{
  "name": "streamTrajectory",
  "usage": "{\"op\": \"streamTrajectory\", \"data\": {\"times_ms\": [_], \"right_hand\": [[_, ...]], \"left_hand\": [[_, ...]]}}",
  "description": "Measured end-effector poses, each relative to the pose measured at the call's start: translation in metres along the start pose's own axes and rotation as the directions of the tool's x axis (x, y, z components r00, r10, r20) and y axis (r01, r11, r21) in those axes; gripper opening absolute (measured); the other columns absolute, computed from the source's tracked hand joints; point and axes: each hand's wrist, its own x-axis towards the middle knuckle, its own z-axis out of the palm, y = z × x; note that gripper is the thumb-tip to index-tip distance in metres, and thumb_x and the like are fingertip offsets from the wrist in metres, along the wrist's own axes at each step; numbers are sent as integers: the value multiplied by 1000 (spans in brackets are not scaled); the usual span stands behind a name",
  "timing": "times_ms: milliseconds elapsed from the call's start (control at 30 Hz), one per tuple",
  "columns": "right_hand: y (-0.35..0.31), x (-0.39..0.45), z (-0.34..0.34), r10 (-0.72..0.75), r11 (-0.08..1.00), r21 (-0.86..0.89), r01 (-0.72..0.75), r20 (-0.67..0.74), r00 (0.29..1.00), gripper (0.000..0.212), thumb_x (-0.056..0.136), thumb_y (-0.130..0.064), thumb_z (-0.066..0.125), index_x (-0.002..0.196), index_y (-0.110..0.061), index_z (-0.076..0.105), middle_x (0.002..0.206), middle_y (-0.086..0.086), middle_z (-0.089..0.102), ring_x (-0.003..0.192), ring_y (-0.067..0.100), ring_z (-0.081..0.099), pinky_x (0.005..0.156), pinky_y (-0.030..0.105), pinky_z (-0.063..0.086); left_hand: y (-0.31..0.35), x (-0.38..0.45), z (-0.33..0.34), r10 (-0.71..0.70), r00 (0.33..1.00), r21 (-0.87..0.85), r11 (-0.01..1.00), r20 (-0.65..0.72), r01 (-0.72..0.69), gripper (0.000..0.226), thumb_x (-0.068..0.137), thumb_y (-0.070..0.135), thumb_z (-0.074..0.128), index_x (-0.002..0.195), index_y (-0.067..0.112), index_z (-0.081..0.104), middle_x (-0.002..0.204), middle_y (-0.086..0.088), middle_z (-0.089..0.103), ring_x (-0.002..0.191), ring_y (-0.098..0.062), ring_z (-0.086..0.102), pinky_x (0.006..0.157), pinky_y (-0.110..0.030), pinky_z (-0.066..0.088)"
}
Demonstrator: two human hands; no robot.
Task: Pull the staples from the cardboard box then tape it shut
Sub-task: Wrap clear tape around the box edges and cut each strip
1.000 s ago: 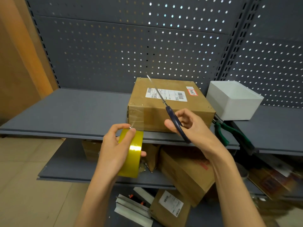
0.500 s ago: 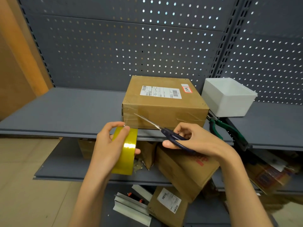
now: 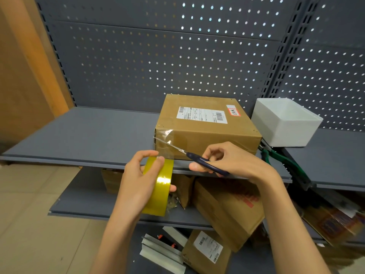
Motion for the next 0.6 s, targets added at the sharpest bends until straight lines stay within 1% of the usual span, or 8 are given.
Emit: {"op": "streamTrajectory", "data": {"times_ms": [133, 233, 267, 367, 500, 600], "right_hand": [[-1, 3, 0, 11, 999, 36, -11, -7, 1000, 56, 58, -68, 71, 80, -16, 67, 66, 2, 64, 56, 8, 53, 63, 26, 44], [-2, 3, -2, 15, 998, 66, -15, -13, 1000, 43, 70, -52, 74, 78, -10, 68, 61, 1, 65, 52, 10, 54, 55, 19, 45], [-2, 3, -2, 13, 998, 69, -12, -16, 1000, 41, 72, -49, 75, 78, -10, 68, 59, 0, 65, 51, 10, 54, 53, 18, 44], [-3, 2, -2, 8, 997, 81, -6, -22, 1000, 41, 69, -50, 75, 75, -9, 69, 56, -1, 64, 47, 9, 52, 52, 18, 44], [-5, 1, -2, 9, 994, 112, -7, -19, 1000, 43, 67, -50, 76, 74, -7, 70, 55, -1, 63, 47, 11, 51, 50, 18, 43], [-5, 0, -1, 1, 993, 118, 1, -17, 1000, 46, 66, -50, 76, 74, -6, 69, 54, 0, 62, 46, 12, 50, 49, 18, 43]], "left_hand": [[-1, 2, -1, -6, 1000, 10, 1000, 6, 6, 21, 91, 25, 57, 112, 24, 54, 79, 0, 58, 45, -11, 65, 46, -21, 51], [0, 2, -1, -2, 1000, 22, 1000, 11, 2, 20, 92, 25, 56, 111, 25, 54, 79, -1, 57, 45, -8, 65, 47, -21, 50], [0, 2, -1, -2, 1000, 20, 1000, 13, 2, 20, 92, 25, 56, 111, 25, 54, 78, 0, 58, 45, -9, 65, 48, -22, 51], [0, 2, -1, -11, 1000, 4, 1000, 16, 11, 22, 91, 26, 56, 114, 24, 54, 78, 0, 61, 49, -17, 68, 55, -28, 53], [0, 2, -1, -10, 1000, 10, 1000, 11, 10, 22, 91, 27, 56, 113, 24, 54, 75, 2, 59, 48, -16, 67, 56, -28, 52], [-1, 3, -1, -15, 1000, 14, 1000, 11, 14, 23, 91, 27, 57, 113, 24, 54, 75, 4, 60, 49, -16, 67, 53, -26, 53]]}}
